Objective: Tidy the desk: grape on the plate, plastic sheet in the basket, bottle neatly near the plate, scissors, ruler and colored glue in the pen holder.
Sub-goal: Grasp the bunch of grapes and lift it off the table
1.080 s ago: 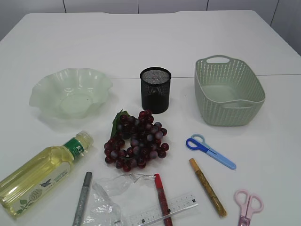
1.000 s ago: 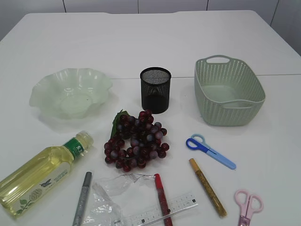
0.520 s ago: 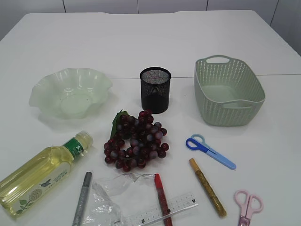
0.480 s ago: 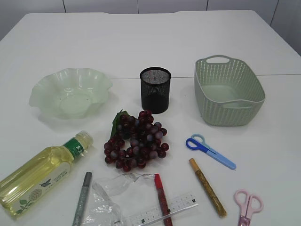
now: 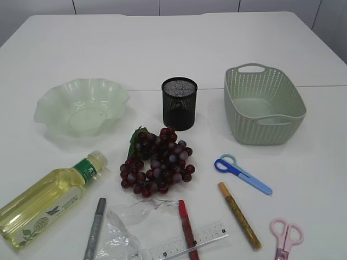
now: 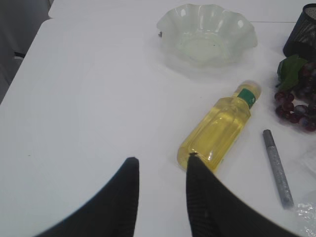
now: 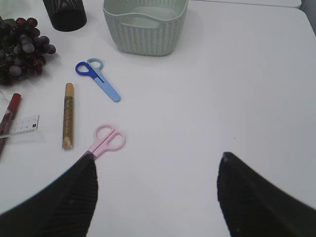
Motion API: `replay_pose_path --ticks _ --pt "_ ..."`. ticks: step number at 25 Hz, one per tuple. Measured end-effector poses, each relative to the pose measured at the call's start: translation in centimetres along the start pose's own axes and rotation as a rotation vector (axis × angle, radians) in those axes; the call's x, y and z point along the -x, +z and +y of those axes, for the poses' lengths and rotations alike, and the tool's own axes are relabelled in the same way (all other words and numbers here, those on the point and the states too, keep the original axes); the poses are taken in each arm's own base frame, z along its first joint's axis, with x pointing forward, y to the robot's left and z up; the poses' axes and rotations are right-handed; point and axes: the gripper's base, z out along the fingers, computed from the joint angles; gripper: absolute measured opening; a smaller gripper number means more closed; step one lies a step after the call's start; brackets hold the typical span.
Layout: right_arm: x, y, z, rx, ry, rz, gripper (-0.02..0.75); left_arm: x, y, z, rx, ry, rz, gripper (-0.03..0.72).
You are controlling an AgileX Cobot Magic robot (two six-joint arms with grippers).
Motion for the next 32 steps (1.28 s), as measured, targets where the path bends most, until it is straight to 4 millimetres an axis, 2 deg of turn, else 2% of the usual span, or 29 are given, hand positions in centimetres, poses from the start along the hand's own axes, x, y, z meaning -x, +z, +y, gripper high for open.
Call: replay_pose_path --ticks 26,28,32 --pt "0.0 0.0 0.0 0.000 0.002 0.000 0.552 0.0 0.0 0.0 -0.003 -0.001 0.000 0.241" --pt "0.2 -0.2 0.0 -0.001 0.029 -0.019 0.552 0.0 0.0 0.0 -0.004 -0.002 -0.002 0.241" --pt "1.8 -0.7 0.0 0.016 0.192 -0.184 0.552 0.5 0.0 -0.3 -0.035 -0.017 -0.033 0.241"
